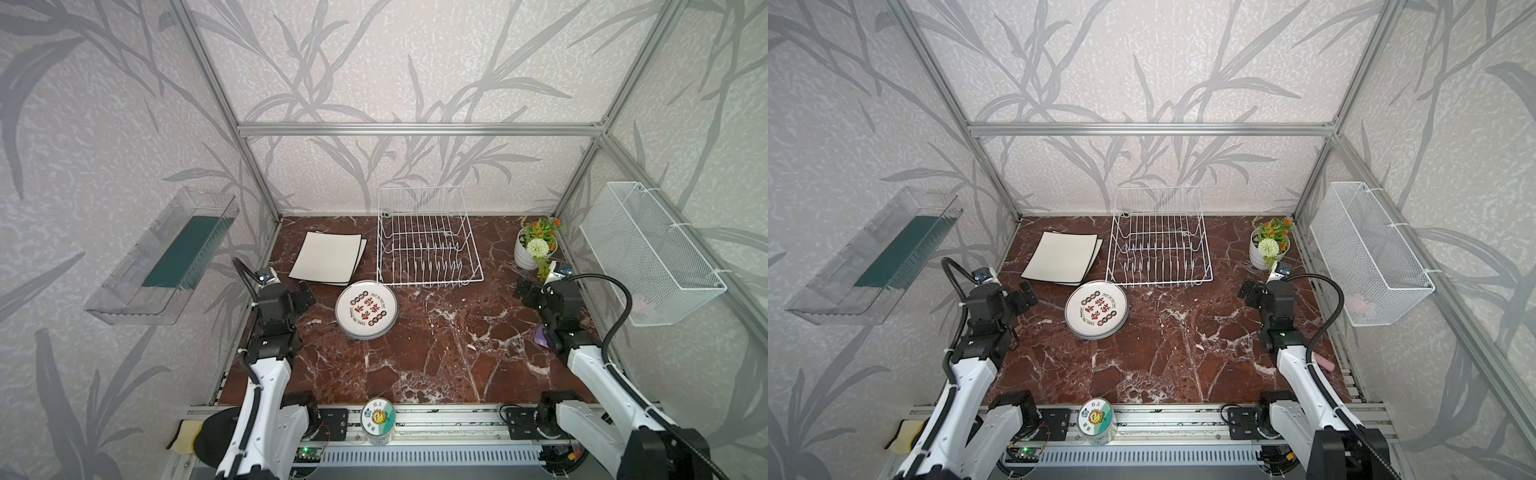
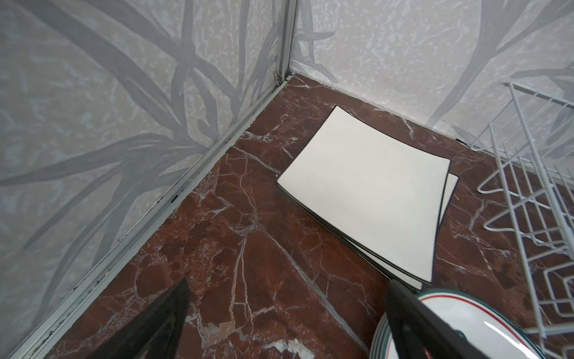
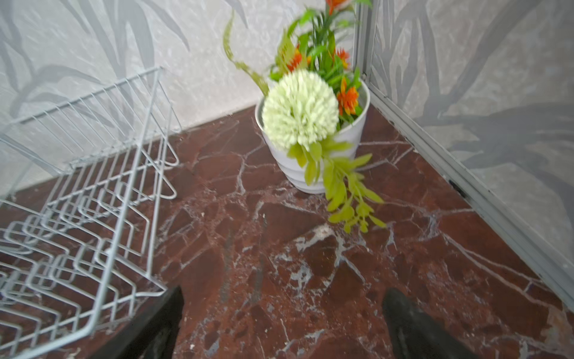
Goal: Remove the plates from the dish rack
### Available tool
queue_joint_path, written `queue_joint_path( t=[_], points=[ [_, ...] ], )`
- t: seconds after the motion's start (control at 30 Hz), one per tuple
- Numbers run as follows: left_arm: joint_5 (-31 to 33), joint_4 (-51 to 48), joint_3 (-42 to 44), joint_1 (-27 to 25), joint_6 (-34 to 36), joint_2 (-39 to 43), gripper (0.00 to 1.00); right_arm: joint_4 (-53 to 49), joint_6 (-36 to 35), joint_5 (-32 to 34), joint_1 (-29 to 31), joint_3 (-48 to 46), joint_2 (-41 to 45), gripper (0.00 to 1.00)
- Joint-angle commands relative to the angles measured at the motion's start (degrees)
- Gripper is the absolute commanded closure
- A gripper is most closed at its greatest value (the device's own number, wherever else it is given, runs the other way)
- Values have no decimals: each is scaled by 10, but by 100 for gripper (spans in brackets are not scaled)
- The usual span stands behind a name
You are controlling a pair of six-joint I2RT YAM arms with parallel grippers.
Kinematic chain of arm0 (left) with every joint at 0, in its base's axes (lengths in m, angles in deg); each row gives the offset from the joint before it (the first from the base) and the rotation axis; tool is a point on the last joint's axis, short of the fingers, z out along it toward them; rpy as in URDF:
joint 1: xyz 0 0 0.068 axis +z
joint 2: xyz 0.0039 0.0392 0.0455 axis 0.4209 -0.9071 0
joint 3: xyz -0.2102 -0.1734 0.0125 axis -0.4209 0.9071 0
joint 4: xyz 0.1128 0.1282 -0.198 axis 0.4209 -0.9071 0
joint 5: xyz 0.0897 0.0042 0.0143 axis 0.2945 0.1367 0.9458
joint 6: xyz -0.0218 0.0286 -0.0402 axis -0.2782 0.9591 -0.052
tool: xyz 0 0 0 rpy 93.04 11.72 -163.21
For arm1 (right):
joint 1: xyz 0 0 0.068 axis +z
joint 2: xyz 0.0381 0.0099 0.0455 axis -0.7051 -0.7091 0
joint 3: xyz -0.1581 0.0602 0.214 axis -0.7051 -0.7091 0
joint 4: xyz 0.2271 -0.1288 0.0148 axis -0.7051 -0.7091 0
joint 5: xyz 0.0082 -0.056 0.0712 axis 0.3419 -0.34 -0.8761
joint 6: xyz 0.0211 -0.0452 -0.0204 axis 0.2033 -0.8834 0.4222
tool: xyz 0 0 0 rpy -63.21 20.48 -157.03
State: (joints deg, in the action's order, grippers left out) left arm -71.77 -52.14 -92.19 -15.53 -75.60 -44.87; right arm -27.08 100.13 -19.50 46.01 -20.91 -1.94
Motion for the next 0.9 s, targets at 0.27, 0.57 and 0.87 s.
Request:
queue_joint_path(
  t=[0.27,0.57,0.87],
  points=[
    [59,289,88,-32,5,-84,1,229,-95,33,0,-73,-98,1],
    [92,499,139,-107,103,-212,1,282,-147,-47,4,-71,-139,1],
    [110,625,154,-109,129,-292,1,317,-167,-94,4,-51,-182,1]
  ],
)
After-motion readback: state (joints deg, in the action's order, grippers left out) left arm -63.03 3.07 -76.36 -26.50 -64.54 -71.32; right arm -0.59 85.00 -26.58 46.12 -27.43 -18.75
